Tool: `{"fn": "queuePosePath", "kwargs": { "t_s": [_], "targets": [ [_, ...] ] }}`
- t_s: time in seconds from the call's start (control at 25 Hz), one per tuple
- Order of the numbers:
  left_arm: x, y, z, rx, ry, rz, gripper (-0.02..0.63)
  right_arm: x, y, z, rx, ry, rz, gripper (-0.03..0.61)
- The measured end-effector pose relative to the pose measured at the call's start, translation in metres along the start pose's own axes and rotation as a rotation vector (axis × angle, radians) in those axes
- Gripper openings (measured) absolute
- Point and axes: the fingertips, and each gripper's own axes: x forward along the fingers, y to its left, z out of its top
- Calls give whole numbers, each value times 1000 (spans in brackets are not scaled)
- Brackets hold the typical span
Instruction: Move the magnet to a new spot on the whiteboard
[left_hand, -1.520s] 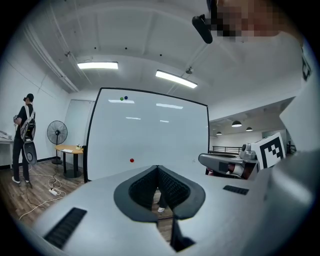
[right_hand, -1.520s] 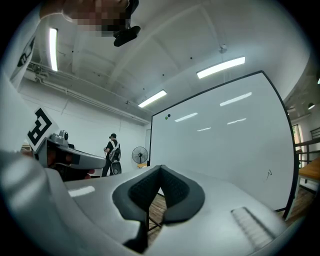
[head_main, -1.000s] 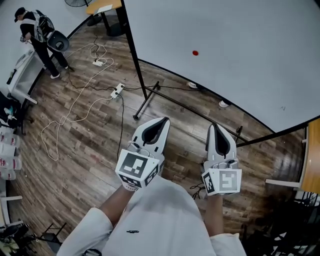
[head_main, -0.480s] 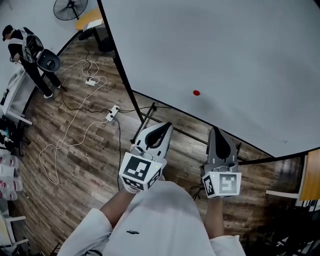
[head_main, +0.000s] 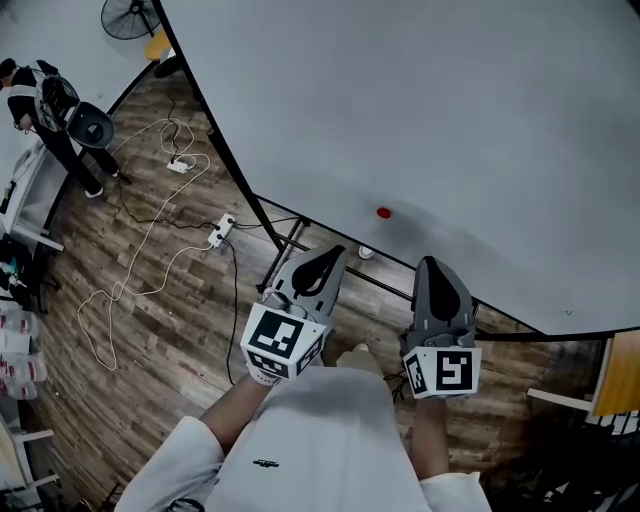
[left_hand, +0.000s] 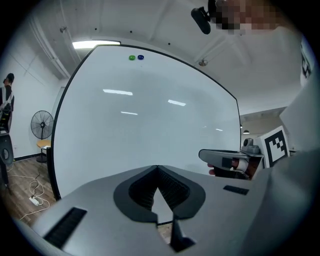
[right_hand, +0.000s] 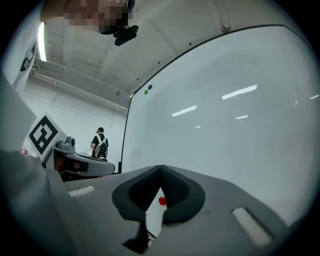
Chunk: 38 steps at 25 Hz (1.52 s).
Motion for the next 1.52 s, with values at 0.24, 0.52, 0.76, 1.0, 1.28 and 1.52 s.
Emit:
{"fn": "queuePosePath", "kwargs": {
  "t_s": [0.24,0.52,0.76,1.0,1.28,1.52],
  "targets": [
    [14,-7,-1,-7,6,21,2,3,-18,1,8,-9,4,2],
    [22,-5,-4,38,1,29,2,11,-15,-9,14,-3,18,3],
    [34,-3,-9,36,-25,24,2,18,-23,-16,5,-1,11,3],
    [51,0,-29,36,-6,24,2,23,-30,-31,4,13,3,3],
    [71,9,-46,63,15,19,4,31,-32,-48,17,14,-19,3],
    [88,11,-65,83,41,6,48,31,-36,-62,23,21,-35,3]
  ]
}}
